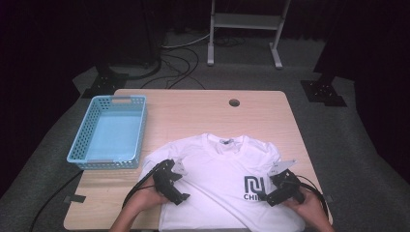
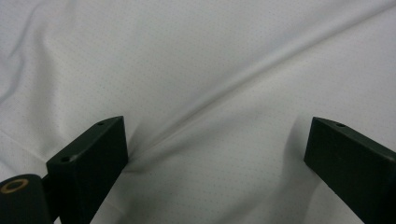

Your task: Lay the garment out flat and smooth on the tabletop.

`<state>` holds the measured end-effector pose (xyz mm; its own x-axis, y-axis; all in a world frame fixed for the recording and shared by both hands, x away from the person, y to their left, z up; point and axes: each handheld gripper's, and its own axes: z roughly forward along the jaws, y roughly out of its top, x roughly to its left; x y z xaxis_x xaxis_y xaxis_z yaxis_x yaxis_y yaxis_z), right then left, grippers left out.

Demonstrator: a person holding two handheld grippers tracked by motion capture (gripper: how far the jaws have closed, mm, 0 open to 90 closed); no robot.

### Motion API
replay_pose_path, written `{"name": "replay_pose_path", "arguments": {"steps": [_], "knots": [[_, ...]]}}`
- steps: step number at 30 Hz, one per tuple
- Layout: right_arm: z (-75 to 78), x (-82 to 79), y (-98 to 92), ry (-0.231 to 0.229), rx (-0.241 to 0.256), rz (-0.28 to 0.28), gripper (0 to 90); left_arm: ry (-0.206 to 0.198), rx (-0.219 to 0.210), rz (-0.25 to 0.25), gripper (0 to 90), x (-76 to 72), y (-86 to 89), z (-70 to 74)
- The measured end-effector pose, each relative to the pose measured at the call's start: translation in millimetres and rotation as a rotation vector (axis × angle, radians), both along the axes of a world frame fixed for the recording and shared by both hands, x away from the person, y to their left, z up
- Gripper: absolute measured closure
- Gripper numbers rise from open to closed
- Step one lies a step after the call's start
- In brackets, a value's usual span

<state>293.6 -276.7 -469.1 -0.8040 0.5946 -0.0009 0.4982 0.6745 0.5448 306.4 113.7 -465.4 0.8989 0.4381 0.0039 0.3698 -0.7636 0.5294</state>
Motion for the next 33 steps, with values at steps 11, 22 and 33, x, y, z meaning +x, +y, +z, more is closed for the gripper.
{"name": "replay_pose_path", "arguments": {"steps": [11, 22, 33], "knots": [[1.4, -20.4, -8.2, 0.014, 0.048, -0.011, 9.3, 0.025, -0.008, -0.003, 5.2, -10.4, 13.6, 1.7], [10.6, 12.6, -71.4, 0.042, 0.13, -0.175, 30.4, 0.0, -0.077, -0.043, 5.6, -2.1, -15.4, 11.9], [4.7, 34.0, -62.7, 0.071, 0.168, -0.235, 67.4, 0.007, -0.048, -0.075, 5.6, 2.9, -44.5, -1.2]]}}
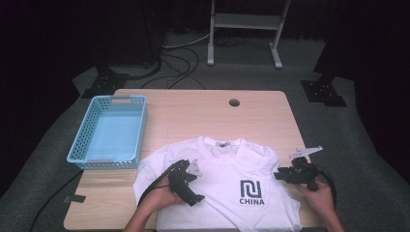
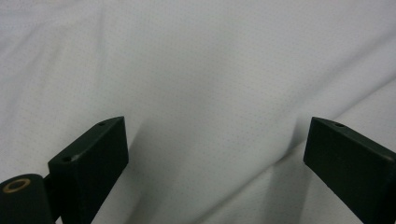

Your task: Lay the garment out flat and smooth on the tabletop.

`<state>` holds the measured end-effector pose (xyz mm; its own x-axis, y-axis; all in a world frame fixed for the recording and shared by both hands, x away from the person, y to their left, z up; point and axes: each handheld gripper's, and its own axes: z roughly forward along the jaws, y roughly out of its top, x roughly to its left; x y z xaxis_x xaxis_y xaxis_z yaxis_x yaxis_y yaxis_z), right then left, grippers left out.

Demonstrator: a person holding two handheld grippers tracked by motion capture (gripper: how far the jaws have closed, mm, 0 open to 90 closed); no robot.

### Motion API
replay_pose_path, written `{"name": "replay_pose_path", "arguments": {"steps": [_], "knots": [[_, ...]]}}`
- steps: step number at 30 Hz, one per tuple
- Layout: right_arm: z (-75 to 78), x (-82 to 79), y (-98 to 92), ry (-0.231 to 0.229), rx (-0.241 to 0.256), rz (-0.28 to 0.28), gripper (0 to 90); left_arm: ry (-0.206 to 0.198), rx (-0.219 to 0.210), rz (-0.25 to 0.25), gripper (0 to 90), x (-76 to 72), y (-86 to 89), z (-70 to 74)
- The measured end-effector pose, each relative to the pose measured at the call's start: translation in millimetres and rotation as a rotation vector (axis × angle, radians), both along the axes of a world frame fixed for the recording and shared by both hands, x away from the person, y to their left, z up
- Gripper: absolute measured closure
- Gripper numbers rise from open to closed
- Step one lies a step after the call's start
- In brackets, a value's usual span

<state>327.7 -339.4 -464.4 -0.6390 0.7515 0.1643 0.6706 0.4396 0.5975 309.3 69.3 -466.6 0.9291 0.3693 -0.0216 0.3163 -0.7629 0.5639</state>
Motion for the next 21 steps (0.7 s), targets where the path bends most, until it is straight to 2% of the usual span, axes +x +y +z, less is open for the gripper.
{"name": "replay_pose_path", "arguments": {"steps": [3, 5, 7, 10, 12, 15, 16, 18, 21], "knots": [[0.3, 1.7, 4.0, 0.003, 0.019, -0.016, 80.8, -0.006, 0.002, 0.003, 5.5, -1.6, 0.1, -0.5], [3.5, 2.7, 6.9, 0.004, 0.028, -0.012, 84.4, -0.015, 0.012, -0.004, 5.5, -2.5, -0.1, -0.6], [11.0, 1.1, 12.2, -0.015, 0.03, 0.001, 85.5, -0.02, 0.015, -0.002, 5.5, -3.5, -0.7, -1.0], [30.3, -5.6, 27.1, -0.065, 0.03, 0.044, 85.6, -0.021, 0.018, -0.002, 5.5, -3.6, -0.9, -0.8], [45.2, -13.3, 41.6, -0.101, 0.025, 0.083, 85.6, -0.025, 0.02, -0.001, 5.5, -4.0, -1.1, -0.9], [60.6, -27.9, 69.8, -0.128, 0.014, 0.163, 85.5, -0.026, 0.014, 0.008, 5.4, -5.0, -1.2, -1.6], [61.2, -32.8, 80.6, -0.131, 0.003, 0.193, 85.5, -0.027, 0.01, 0.011, 5.2, -5.5, -1.1, -1.9], [55.1, -41.6, 101.5, -0.11, -0.019, 0.242, 85.2, -0.029, 0.008, 0.011, 4.9, -5.8, -0.5, -2.1], [33.0, -53.1, 129.1, -0.057, -0.072, 0.304, 84.8, -0.031, 0.006, 0.01, 4.8, -5.9, 0.0, -2.4]]}}
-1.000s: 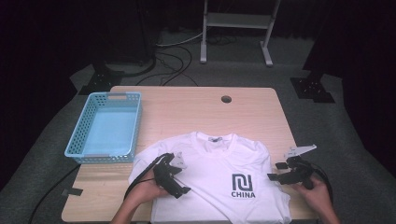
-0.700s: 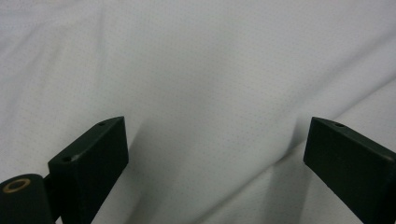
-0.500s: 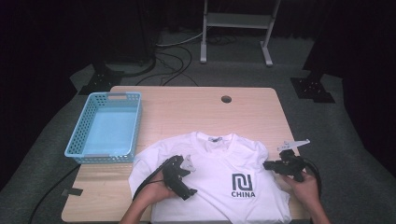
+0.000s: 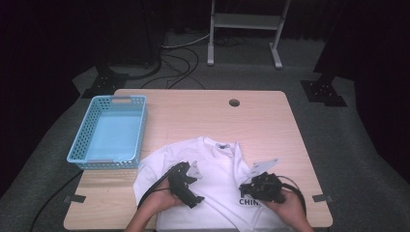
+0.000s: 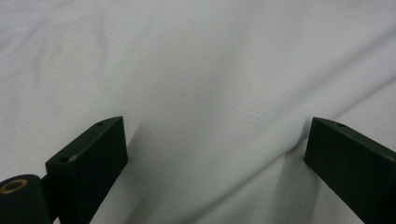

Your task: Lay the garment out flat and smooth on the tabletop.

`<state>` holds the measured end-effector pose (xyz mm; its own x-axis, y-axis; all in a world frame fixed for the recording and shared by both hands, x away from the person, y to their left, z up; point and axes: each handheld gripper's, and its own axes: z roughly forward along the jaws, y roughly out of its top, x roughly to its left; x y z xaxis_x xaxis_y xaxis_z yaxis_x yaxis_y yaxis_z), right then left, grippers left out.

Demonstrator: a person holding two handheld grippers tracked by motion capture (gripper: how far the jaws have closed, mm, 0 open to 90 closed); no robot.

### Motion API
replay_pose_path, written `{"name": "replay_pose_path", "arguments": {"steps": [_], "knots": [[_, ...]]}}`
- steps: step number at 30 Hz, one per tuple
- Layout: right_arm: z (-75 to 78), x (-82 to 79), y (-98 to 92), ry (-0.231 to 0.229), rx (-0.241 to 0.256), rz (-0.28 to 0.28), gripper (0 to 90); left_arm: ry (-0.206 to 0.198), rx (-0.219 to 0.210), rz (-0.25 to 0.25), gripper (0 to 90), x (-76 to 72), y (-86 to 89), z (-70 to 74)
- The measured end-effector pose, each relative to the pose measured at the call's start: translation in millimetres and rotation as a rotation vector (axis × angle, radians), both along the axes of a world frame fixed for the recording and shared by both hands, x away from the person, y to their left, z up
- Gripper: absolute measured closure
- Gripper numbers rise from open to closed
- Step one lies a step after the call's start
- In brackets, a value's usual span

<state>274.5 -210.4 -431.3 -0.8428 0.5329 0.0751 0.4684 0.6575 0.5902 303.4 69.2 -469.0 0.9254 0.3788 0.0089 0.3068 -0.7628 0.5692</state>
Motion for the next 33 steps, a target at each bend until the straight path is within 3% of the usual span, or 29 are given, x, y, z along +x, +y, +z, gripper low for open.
{"name": "replay_pose_path", "arguments": {"steps": [2, 4, 6, 10, 13, 15, 18, 22, 25, 33], "knots": [[-15.5, -6.9, 13.5, 0.03, -0.041, 0.028, 82.6, -0.002, -0.003, -0.001, 4.3, -0.4, 0.1, -0.5], [-24.2, -12.7, 21.5, 0.045, -0.062, 0.05, 72.2, -0.003, -0.006, -0.001, 3.7, -0.8, 0.0, -0.9], [-20.4, -13.0, 20.3, 0.071, -0.041, 0.069, 64.9, -0.002, -0.005, 0.0, 3.4, -0.9, -0.2, -1.0], [-0.5, -7.9, -1.0, 0.052, -0.002, 0.043, 56.6, 0.0, -0.001, -0.002, 3.3, -0.9, -0.5, -0.7], [8.6, 0.9, -22.8, 0.035, 0.025, -0.012, 56.9, 0.0, -0.001, -0.003, 3.2, -0.9, -0.3, -0.7], [8.4, 8.4, -36.0, 0.03, 0.005, -0.057, 59.7, 0.001, 0.002, -0.004, 3.2, -0.7, -0.7, -0.5], [-2.3, 18.0, -49.1, 0.08, -0.013, -0.08, 59.7, 0.002, 0.004, -0.004, 3.1, -0.6, -0.8, -0.4], [-16.5, 16.9, -51.4, 0.151, -0.04, -0.053, 63.3, 0.0, -0.006, 0.0, 3.2, -1.0, -0.1, -1.0], [-19.1, 9.1, -52.0, 0.155, -0.036, -0.021, 68.3, -0.001, -0.01, 0.0, 3.2, -0.9, 0.5, -1.1], [-9.6, -11.9, -59.2, 0.18, -0.055, 0.033, 68.4, -0.002, -0.018, 0.008, 3.1, -1.3, 0.7, -1.5]]}}
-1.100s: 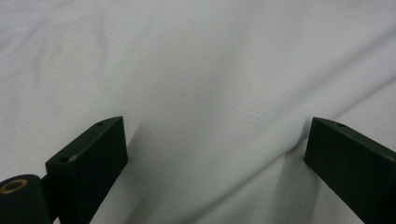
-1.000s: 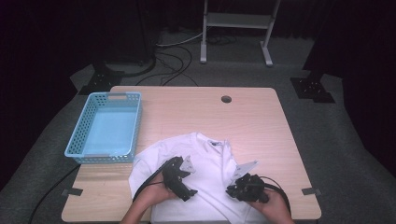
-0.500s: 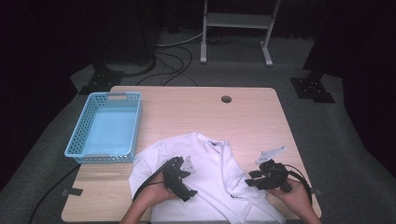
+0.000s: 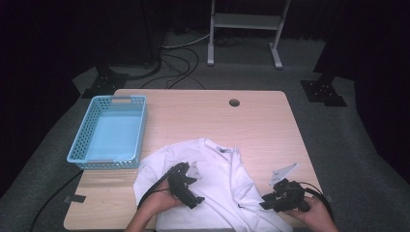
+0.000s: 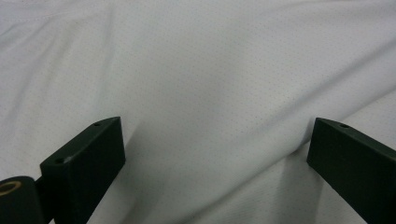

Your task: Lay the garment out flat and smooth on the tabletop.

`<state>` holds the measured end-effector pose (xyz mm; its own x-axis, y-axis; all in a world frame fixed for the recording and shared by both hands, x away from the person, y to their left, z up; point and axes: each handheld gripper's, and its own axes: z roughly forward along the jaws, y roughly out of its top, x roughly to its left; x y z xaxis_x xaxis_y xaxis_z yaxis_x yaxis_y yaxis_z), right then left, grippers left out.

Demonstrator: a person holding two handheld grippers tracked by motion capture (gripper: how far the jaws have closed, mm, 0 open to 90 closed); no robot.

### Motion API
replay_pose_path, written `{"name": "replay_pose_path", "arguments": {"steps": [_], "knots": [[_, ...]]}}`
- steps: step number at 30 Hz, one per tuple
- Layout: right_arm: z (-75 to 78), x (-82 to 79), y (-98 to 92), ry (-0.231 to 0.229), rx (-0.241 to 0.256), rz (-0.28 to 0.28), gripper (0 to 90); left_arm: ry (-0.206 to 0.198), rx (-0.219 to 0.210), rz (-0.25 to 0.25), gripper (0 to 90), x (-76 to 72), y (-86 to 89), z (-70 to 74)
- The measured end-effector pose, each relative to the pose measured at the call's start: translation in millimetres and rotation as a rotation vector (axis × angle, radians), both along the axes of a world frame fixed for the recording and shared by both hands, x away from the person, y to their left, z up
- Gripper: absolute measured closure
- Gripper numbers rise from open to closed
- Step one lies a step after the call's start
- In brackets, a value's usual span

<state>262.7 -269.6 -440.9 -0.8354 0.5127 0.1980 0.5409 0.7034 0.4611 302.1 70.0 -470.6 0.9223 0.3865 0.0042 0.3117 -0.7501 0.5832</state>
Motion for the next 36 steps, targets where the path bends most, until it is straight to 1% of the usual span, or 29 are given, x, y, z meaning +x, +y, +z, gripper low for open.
{"name": "replay_pose_path", "arguments": {"steps": [2, 4, 5, 6, 7, 8, 9, 11, 13, 14, 16, 18, 20, 21, 22, 24, 27, 30, 32, 33, 34, 36], "knots": [[0.4, -5.0, 0.7, 0.025, -0.002, 0.04, 68.4, 0.002, 0.0, 0.003, 3.2, 0.1, -0.2, 0.2], [0.2, -9.8, 3.1, 0.061, 0.003, 0.094, 68.2, 0.0, 0.006, 0.001, 3.2, 0.1, -0.4, 0.3], [0.3, -12.7, 5.1, 0.082, 0.013, 0.134, 67.6, 0.001, 0.005, 0.003, 3.2, 0.0, -0.6, 0.3], [0.8, -14.1, 6.2, 0.094, 0.019, 0.153, 66.7, 0.002, 0.006, 0.003, 3.2, 0.1, -0.7, 0.4], [1.9, -15.1, 7.4, 0.091, 0.02, 0.166, 65.3, 0.001, 0.008, 0.003, 3.1, 0.1, -0.8, 0.5], [3.7, -14.3, 7.5, 0.072, 0.019, 0.159, 64.6, 0.001, 0.011, 0.005, 3.2, -0.1, -1.2, 0.6], [6.0, -10.3, 6.1, 0.045, 0.03, 0.142, 63.8, 0.001, 0.011, 0.006, 3.1, -0.2, -1.4, 0.5], [9.2, -3.2, 3.8, -0.004, 0.045, 0.094, 62.6, 0.003, 0.013, 0.008, 3.0, -0.5, -2.0, 0.6], [9.7, 6.1, 2.3, -0.037, 0.066, 0.055, 60.7, 0.003, 0.018, 0.006, 3.0, -0.2, -2.3, 0.9], [8.5, 10.8, 2.0, -0.041, 0.081, 0.041, 60.7, 0.005, 0.02, 0.005, 3.0, -0.1, -2.5, 1.0], [4.2, 17.7, 4.0, -0.049, 0.07, 0.036, 61.2, 0.007, 0.023, 0.003, 3.0, 0.2, -2.5, 1.3], [-2.0, 22.3, 7.2, -0.03, 0.06, 0.049, 64.3, 0.008, 0.022, 0.005, 3.0, 0.2, -2.4, 1.3], [-7.0, 23.6, 9.9, -0.009, 0.036, 0.062, 72.1, 0.007, 0.023, 0.005, 3.0, 0.0, -2.4, 1.3], [-7.6, 22.1, 10.4, -0.011, 0.03, 0.073, 77.7, 0.006, 0.021, 0.005, 3.0, -0.1, -2.2, 1.2], [-6.5, 19.5, 10.4, -0.018, 0.029, 0.08, 80.9, 0.006, 0.019, 0.005, 3.0, -0.2, -1.9, 1.1], [-3.2, 14.1, 9.7, -0.02, 0.031, 0.093, 83.3, 0.005, 0.018, 0.006, 3.0, -0.3, -1.9, 1.0], [0.3, 5.2, 9.5, -0.011, 0.015, 0.107, 84.1, 0.005, 0.018, 0.006, 3.0, -0.3, -2.0, 1.0], [2.5, -3.1, 10.8, 0.01, 0.014, 0.141, 83.6, 0.003, 0.013, 0.01, 3.0, -0.9, -1.6, 0.6], [2.4, -5.8, 12.9, 0.031, 0.004, 0.171, 81.3, 0.003, 0.016, 0.008, 3.0, -0.7, -1.5, 0.8], [2.9, -6.0, 13.7, 0.024, -0.001, 0.17, 79.0, 0.004, 0.016, 0.008, 3.0, -0.7, -1.6, 0.8], [3.8, -3.5, 13.2, 0.015, 0.008, 0.162, 77.6, 0.004, 0.015, 0.009, 3.0, -0.8, -1.8, 0.8], [8.3, 5.6, 8.3, -0.007, 0.07, 0.123, 75.0, 0.005, 0.014, 0.01, 3.0, -1.1, -1.6, 0.8]]}}
